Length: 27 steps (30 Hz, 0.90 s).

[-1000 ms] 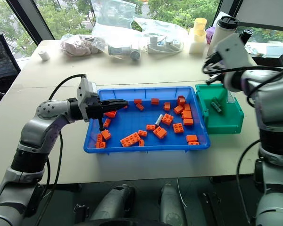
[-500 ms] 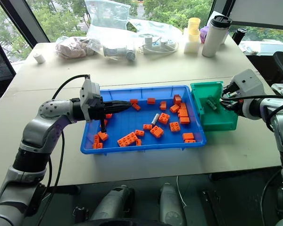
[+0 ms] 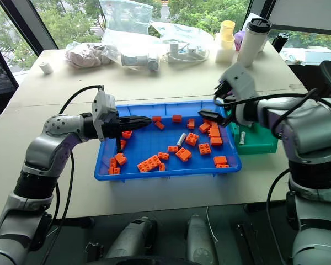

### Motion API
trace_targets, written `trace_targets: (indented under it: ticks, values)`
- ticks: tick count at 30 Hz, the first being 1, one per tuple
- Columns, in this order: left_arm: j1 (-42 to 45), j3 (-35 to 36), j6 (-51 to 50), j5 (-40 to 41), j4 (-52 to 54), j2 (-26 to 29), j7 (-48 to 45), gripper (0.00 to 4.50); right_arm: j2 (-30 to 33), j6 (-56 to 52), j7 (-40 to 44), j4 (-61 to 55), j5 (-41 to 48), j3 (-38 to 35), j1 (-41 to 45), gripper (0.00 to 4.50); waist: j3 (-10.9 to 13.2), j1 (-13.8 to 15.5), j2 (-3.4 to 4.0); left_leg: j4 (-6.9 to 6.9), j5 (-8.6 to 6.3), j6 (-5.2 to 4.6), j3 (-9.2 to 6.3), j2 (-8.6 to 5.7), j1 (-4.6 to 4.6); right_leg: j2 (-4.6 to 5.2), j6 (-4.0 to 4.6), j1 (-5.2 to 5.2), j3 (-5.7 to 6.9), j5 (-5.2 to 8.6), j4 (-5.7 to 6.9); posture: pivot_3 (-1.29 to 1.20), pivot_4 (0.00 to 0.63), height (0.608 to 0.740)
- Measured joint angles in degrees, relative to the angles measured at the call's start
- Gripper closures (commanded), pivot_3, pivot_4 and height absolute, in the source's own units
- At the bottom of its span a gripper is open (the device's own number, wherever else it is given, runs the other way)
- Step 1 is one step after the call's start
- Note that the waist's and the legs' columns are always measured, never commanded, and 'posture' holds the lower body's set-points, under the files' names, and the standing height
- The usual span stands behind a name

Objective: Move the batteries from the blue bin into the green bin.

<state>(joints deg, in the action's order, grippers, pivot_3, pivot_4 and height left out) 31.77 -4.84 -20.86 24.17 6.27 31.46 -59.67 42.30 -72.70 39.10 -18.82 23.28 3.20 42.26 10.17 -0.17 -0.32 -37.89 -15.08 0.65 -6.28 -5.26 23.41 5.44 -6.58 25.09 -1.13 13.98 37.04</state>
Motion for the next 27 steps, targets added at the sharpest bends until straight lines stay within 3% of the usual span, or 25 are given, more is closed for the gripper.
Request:
trace_targets:
  ticks: [7,11,27]
  values:
    - [0.5,-0.1,0.2,0.0,-1.1,0.0,-0.1,4.5,-9.0,0.9,-4.3,4.4,-1.7,9.3,-1.6,0.03,0.0,0.4,-0.02,-0.03,0.07,0.13,0.01,-0.02,0.0,0.0,0.0,0.02,-0.02,0.0,0.03,0.0,0.15,0.74]
    - [0.3,-0.1,0.3,-0.2,-1.1,0.3,-0.1,4.5,-12.0,2.0,-6.1,8.4,-2.9,11.0,-1.7,0.03,0.0,0.4,-0.01,-0.03,0.11,0.19,0.02,-0.03,0.0,-0.01,0.0,0.03,-0.02,0.0,0.04,0.0,0.15,0.74]
    - [-0.7,-0.1,-0.2,-0.3,1.4,0.1,1.9,4.5,-7.4,6.0,-5.4,6.1,-6.4,16.7,-4.1,0.03,0.0,0.3,-0.02,-0.03,0.01,0.02,0.01,-0.02,-0.03,-0.05,0.0,0.0,-0.01,0.0,0.04,0.0,0.15,0.74]
